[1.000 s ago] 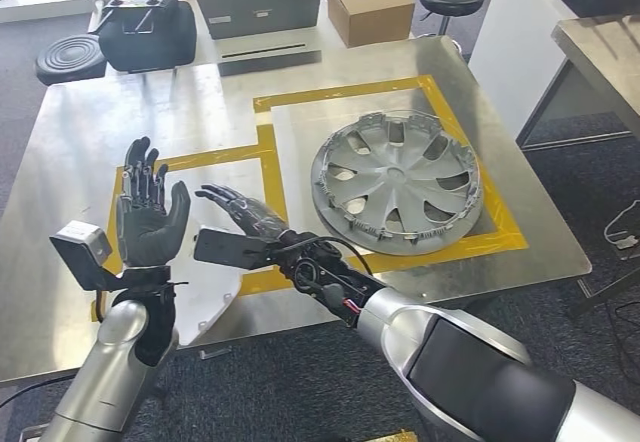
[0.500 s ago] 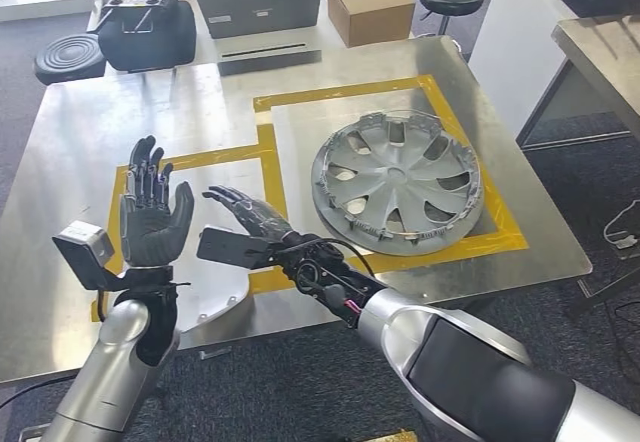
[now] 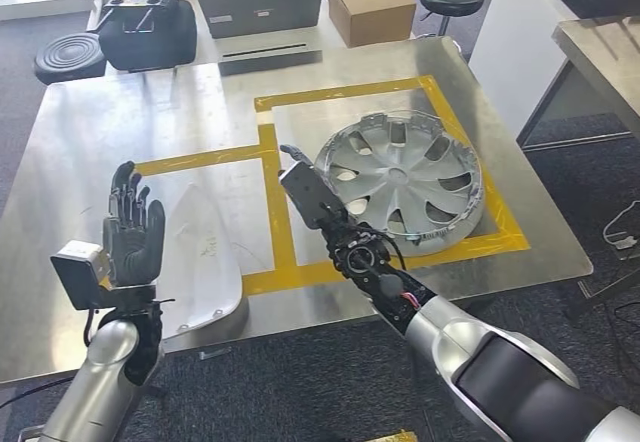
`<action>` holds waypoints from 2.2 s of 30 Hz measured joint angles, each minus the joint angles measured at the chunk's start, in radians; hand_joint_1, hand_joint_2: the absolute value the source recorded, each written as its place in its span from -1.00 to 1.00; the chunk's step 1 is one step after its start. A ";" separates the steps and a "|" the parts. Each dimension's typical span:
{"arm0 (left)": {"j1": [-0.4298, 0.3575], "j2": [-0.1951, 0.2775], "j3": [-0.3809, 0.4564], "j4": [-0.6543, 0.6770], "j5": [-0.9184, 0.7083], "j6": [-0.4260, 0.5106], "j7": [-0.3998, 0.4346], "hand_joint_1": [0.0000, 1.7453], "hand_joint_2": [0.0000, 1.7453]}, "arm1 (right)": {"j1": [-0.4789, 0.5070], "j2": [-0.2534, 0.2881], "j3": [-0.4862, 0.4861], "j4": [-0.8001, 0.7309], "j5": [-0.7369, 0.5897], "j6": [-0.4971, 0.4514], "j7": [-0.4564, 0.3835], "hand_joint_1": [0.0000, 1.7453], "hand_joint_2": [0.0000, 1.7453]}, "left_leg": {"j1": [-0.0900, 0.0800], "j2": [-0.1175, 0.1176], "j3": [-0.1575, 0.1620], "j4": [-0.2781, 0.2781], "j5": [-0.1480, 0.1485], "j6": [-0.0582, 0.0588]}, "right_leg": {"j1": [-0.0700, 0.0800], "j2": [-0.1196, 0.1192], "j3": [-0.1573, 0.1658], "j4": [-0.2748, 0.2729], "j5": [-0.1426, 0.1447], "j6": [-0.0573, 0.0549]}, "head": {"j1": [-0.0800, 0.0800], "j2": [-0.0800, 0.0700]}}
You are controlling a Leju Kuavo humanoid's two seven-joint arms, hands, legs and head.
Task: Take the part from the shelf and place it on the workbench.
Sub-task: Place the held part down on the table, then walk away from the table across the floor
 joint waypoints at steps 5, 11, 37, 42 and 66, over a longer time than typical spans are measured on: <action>0.018 0.014 0.000 -0.017 -0.001 0.002 0.007 -1.00 -1.00 | 0.078 -0.076 -0.065 -0.180 0.002 -0.033 0.033 -1.00 -1.00 | 0.000 0.000 0.000 0.000 -0.001 0.001 | 0.000 0.000 0.001 -0.001 0.000 0.000 | 0.000 0.000; 0.034 0.021 0.000 -0.026 -0.007 -0.011 0.007 -1.00 -1.00 | 0.192 -0.164 -0.129 -0.386 0.038 -0.099 0.098 -1.00 -1.00 | 0.000 0.000 0.000 0.000 -0.002 0.003 | 0.000 0.000 0.001 -0.002 0.000 0.001 | 0.000 0.000; 0.055 0.032 0.025 -0.069 -0.026 -0.012 0.015 -1.00 -1.00 | 0.375 -0.271 -0.254 -0.815 0.082 -0.137 0.164 -1.00 -1.00 | 0.000 0.001 0.001 0.000 -0.002 0.003 | 0.000 0.000 0.003 -0.002 0.000 0.001 | 0.000 0.000; 0.055 0.032 0.027 -0.070 -0.026 -0.010 0.015 -1.00 -1.00 | 0.383 -0.274 -0.255 -0.848 0.081 -0.134 0.167 -1.00 -1.00 | -0.002 0.001 0.000 0.005 -0.004 0.008 | -0.004 0.000 0.004 -0.004 0.002 0.007 | 0.000 0.000; 0.042 0.028 0.032 -0.079 -0.011 0.006 0.010 -1.00 -1.00 | 0.373 -0.288 -0.245 -0.885 0.042 -0.133 0.158 -1.00 -1.00 | 0.035 0.013 -0.141 0.307 -0.152 -0.033 | -0.024 -0.016 0.004 0.042 -0.033 0.010 | -0.007 0.000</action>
